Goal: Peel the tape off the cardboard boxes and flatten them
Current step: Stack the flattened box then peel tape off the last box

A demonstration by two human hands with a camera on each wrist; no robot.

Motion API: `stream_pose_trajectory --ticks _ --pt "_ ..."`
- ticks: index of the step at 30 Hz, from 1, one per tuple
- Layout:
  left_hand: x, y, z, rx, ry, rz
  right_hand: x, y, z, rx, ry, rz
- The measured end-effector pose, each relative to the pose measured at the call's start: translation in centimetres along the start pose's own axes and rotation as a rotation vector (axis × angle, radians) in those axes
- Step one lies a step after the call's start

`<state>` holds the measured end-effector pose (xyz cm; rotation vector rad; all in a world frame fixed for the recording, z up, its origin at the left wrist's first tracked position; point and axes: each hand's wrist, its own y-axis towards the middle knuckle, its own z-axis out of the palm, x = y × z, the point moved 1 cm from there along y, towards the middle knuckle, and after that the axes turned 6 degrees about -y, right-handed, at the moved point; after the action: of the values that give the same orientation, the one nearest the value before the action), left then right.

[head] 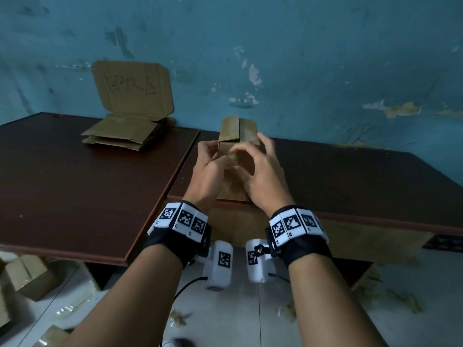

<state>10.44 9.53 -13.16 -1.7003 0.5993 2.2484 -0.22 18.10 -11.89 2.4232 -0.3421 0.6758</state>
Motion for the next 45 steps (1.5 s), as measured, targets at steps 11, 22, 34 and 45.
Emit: stream_pose_trajectory --ticks 11,22,34,45 --pt "0.1 0.3 0.0 -0.095 0.082 0.058 -0.8 0.7 -0.6 0.052 0.134 0.054" --pt "-0.3 0.3 -0.2 -0.328 0.011 0.039 -2.1 1.2 -2.3 -0.009 0.803 0.307" --pt "-1.5 -0.2 -0.1 -0.406 0.248 0.137 -3.9 1.0 -3.0 -0.322 0.581 0.524" --pt "-1.9 -0.6 0.4 -0.390 0.273 0.095 -5.0 -0.1 -1.5 0.054 -0.335 0.532"
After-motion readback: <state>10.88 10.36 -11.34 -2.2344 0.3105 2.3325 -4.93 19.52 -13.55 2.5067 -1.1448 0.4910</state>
